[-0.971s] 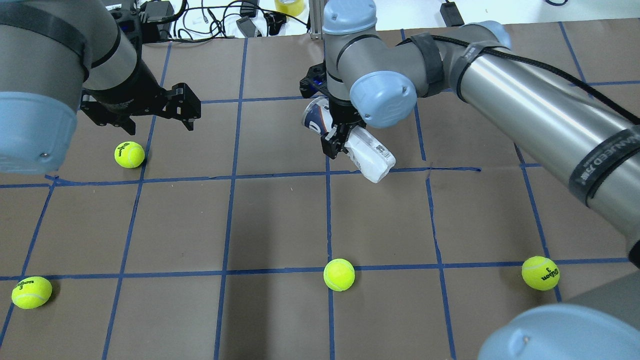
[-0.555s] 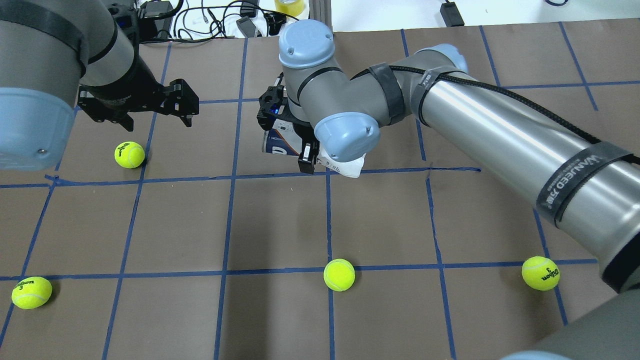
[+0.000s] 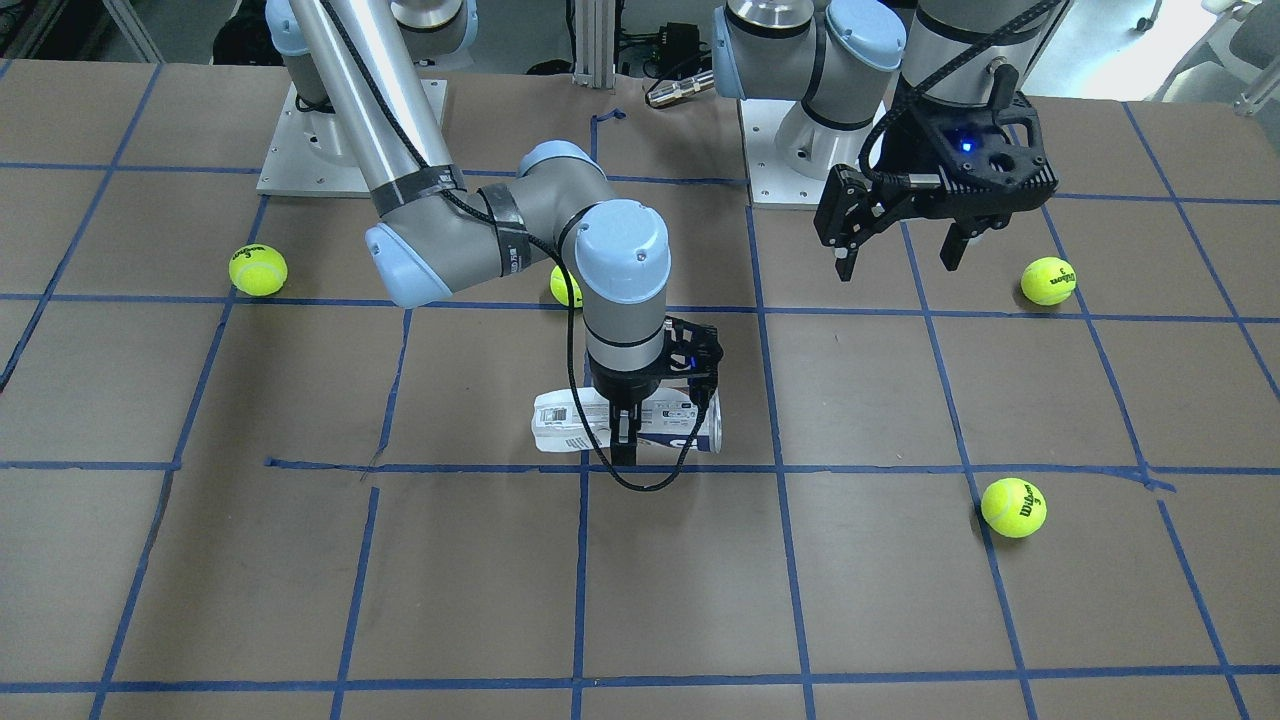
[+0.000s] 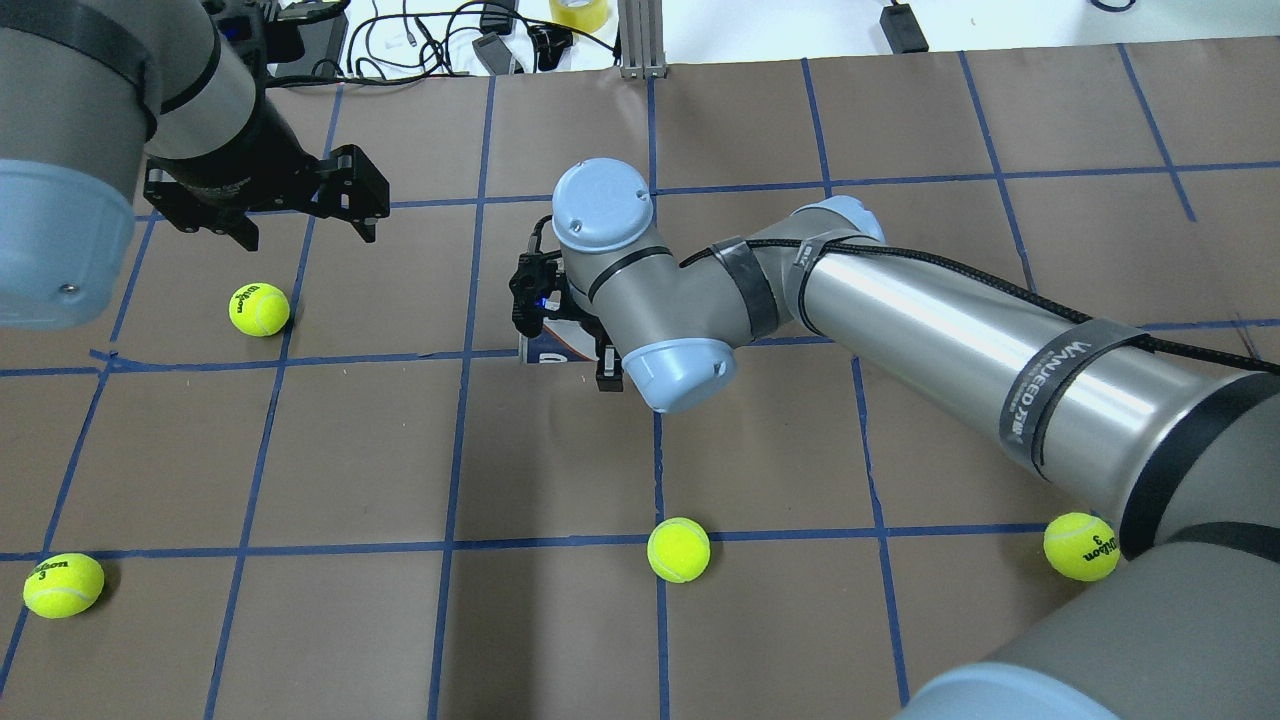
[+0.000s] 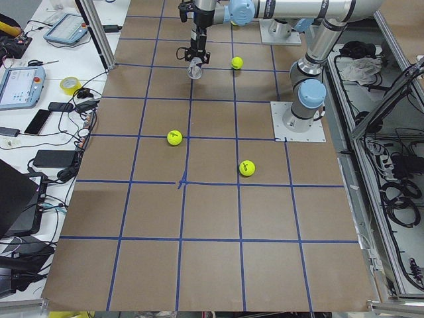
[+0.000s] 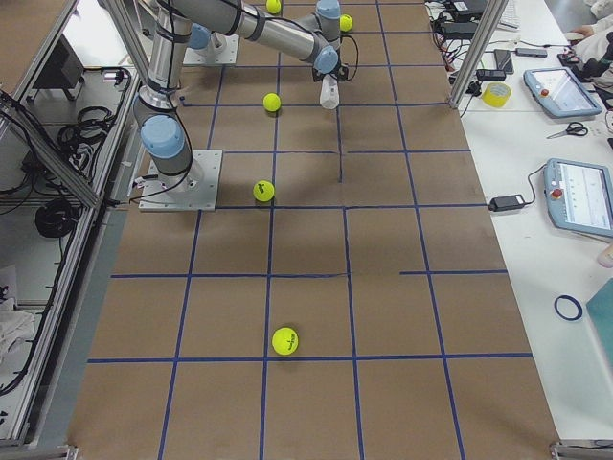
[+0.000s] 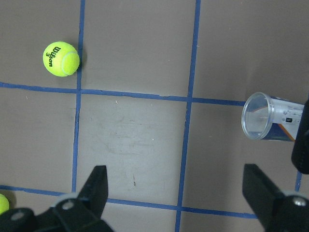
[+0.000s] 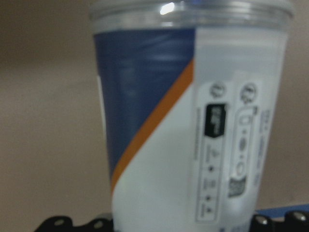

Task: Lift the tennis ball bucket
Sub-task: 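Carry the can with the right gripper toward the left gripper, then lower the can onto the table with the right gripper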

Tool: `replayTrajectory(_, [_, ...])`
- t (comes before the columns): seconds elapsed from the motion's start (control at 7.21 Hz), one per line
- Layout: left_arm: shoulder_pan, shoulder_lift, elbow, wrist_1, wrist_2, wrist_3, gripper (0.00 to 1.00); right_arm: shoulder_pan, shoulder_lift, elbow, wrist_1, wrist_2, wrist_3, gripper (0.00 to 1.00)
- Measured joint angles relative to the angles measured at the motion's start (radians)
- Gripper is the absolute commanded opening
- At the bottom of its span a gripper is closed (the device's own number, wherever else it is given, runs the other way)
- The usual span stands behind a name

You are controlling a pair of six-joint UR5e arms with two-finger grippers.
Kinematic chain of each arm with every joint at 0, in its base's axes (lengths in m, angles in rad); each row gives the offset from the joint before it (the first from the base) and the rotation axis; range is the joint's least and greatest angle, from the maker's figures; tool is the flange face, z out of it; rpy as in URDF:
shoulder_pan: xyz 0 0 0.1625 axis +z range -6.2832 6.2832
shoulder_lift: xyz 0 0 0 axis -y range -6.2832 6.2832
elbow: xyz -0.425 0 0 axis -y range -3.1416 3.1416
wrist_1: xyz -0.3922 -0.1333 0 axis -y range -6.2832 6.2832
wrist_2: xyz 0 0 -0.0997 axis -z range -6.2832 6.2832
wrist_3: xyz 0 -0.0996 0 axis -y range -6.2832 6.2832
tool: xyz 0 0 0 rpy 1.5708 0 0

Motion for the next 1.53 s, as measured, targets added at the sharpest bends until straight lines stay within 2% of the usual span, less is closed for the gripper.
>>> replayTrajectory(0.42, [0.001,-0.006,0.005,0.000,0.000,0.002,1.00,0.052,0.074,-0.100,-0.003,-0.012,0.097,0.31])
replayTrajectory(0.97, [0.001,-0.007,0.006,0.000,0.000,0.003,1.00,0.037,0.079,-0.123,0.012,-0.046,0.057,0.33])
replayTrajectory(1.39, [0.001,-0.007,0.005,0.000,0.000,0.002,1.00,0.020,0.088,-0.124,0.001,-0.044,0.052,0.89])
replayTrajectory(1.53, [0.000,-0.007,0.004,0.000,0.000,0.002,1.00,0.019,0.093,-0.124,-0.003,-0.038,0.053,1.00])
